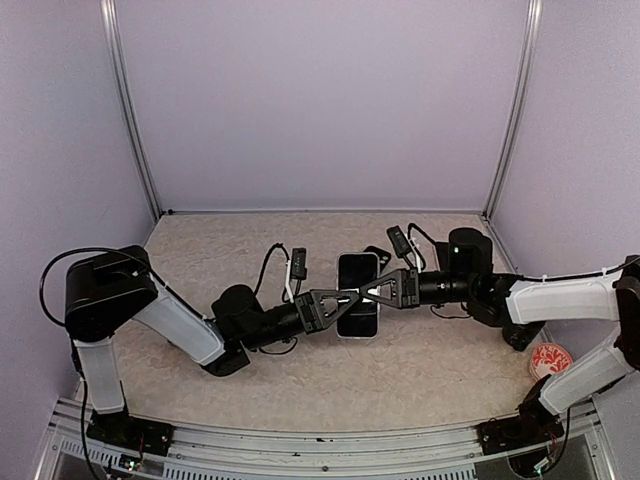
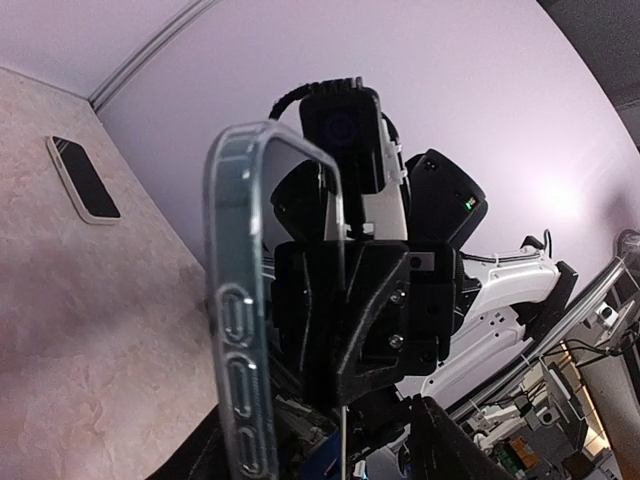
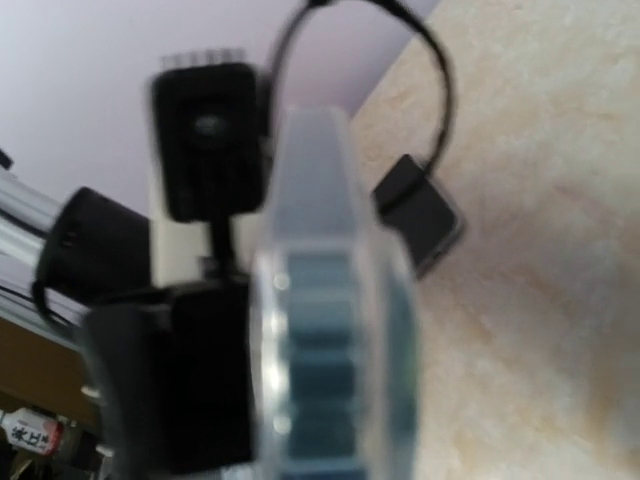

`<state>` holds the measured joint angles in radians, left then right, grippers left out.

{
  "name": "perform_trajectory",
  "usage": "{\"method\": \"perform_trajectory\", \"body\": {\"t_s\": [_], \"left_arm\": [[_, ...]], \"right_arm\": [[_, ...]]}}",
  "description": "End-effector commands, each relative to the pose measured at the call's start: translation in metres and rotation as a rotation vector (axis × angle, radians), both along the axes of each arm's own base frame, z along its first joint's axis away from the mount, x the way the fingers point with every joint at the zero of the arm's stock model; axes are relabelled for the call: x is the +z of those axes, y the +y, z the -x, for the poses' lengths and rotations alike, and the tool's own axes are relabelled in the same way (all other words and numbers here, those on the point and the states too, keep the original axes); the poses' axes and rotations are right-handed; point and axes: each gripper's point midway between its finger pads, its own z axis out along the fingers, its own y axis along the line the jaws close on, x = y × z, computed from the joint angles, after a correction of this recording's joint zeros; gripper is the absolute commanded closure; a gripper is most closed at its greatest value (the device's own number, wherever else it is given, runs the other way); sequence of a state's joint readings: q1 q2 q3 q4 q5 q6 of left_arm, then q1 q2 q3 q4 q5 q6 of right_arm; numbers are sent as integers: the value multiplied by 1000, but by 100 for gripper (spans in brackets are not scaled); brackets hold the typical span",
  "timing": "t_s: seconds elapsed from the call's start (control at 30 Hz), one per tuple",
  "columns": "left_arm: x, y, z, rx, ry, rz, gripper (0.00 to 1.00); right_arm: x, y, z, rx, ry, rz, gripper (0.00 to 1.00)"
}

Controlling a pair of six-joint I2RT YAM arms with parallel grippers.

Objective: Put the phone into the phone case
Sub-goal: Press the phone case against the phone, then place the phone with the phone case at the center of the board.

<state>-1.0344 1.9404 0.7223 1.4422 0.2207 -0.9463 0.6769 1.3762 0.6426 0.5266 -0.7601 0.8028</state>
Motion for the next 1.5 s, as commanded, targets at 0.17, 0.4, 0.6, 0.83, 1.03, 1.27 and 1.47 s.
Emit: {"method": "perform_trajectory", "body": {"t_s": [0.17,0.4,0.6,0.83,1.03,1.27,1.47], "left_arm": [[-3,31,-13,53,-6,-53,30],[-5,50,-17,98,-26,-111,19],[-2,57,-16,120,-51,-143,19],[-4,63,-13,122,-46,-148,19],[-7,66,-13,128,-38,-154,19],[-8,70,-13,132,-34,-156,19],[-11,72,-14,138,-26,-162,19]], "right_arm": [[3,-42,-47,-52,17,77,100],[-1,-81,-92,-142,63,169,100],[-15,-107,-126,-205,90,265,100],[-31,-123,-155,-267,117,336,100],[-44,-133,-179,-303,134,395,100],[-60,-150,-207,-338,171,440,100],[-77,-162,-230,-354,214,447,100]]}}
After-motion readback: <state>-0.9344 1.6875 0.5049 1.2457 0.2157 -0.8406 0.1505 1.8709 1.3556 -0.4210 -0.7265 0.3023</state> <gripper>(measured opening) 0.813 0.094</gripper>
